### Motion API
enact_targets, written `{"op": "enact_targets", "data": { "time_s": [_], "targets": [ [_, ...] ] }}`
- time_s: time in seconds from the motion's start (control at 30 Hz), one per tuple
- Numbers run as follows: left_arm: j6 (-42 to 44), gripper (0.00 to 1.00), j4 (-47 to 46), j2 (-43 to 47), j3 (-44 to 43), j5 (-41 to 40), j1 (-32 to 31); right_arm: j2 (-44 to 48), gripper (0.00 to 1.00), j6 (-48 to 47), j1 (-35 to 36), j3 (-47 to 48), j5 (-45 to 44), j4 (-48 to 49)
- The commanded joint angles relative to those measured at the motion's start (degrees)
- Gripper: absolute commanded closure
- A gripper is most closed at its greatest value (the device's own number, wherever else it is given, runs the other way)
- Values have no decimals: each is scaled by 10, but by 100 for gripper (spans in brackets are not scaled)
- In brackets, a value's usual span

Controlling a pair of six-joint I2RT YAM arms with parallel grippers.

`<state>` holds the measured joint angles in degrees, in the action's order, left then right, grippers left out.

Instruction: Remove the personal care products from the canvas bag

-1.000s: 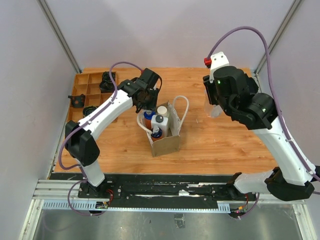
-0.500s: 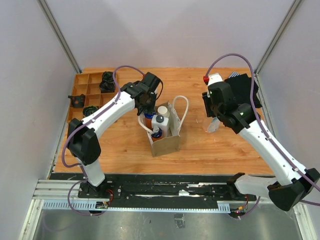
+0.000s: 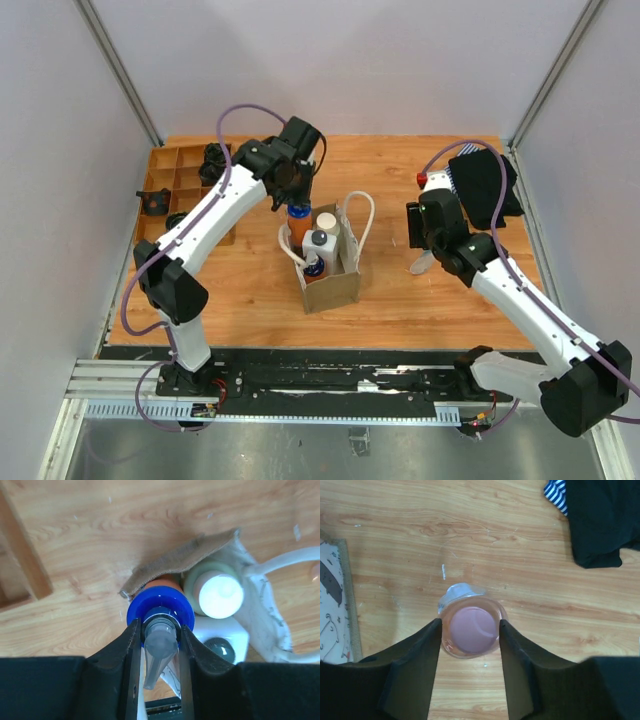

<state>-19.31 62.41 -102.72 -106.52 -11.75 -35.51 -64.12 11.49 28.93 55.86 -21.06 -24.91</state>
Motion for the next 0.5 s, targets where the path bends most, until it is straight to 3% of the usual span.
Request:
{"op": "enact_targets", "data": {
  "time_s": [0.0,0.1,0.2,0.37,0.47],
  "targets": [
    [6,100,30,11,-167,-49,-5,26,31,17,-7,0,-40,16],
    [5,100,62,-9,-289,-121,-4,42,22,11,11,45,-65,-25],
    [-15,99,49,-7,-315,-151,21,65,20,-23,89,96,-92,-23],
    [-52,99,-33,26,-255,-101,97,28,22,-73,167,176,103,-14],
    [-52,99,-32,14,-232,-76,137,-8,22,-114,213,186,139,9]
  ]
}}
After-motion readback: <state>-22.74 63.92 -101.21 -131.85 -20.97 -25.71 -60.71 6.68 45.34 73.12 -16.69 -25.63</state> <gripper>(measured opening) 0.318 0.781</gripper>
